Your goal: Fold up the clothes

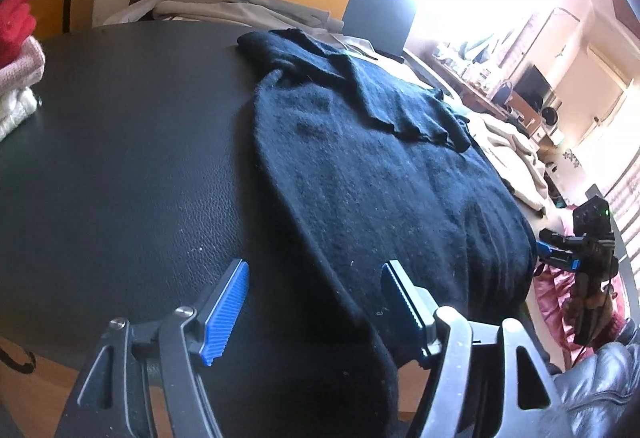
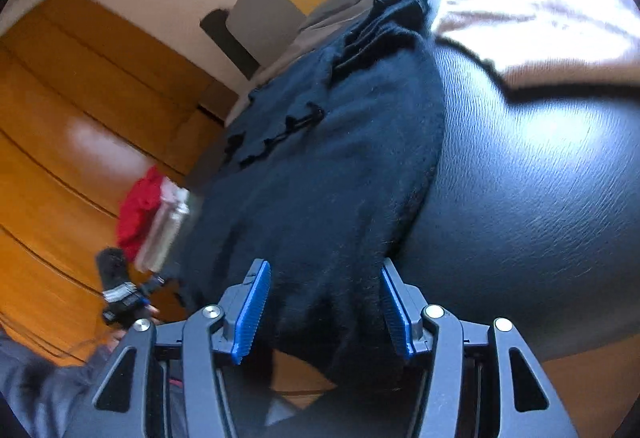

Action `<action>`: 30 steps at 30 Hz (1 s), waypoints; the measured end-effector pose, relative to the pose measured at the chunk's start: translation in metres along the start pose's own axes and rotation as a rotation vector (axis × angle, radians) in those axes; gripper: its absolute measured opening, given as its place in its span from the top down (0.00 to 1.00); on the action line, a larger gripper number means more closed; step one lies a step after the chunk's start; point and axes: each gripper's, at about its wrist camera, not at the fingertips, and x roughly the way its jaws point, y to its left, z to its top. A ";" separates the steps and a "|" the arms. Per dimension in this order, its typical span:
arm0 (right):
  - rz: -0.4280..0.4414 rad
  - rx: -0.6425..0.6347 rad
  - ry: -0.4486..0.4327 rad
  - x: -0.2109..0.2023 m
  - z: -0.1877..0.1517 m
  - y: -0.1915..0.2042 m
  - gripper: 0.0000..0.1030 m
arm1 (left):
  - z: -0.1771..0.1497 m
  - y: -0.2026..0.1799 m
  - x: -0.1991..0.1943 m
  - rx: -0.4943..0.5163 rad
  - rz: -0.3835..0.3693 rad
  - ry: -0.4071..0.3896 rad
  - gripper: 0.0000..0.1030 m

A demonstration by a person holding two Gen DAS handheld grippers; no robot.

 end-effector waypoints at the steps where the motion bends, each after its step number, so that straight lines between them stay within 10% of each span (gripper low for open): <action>1: 0.021 0.019 0.000 0.000 0.000 -0.002 0.45 | 0.001 -0.002 0.001 0.002 0.004 0.003 0.31; 11: 0.097 0.089 0.067 0.000 -0.004 -0.006 0.47 | 0.002 -0.036 0.015 0.039 -0.005 0.075 0.35; 15: 0.026 0.033 0.111 0.005 -0.010 0.001 0.69 | 0.008 -0.031 0.019 0.010 0.044 0.118 0.86; 27: -0.020 -0.065 0.098 0.010 -0.017 0.004 0.74 | 0.006 -0.044 0.024 0.117 0.085 0.104 0.69; 30: -0.098 -0.061 0.132 0.012 -0.013 0.008 0.93 | 0.010 -0.037 0.021 0.086 0.069 0.121 0.92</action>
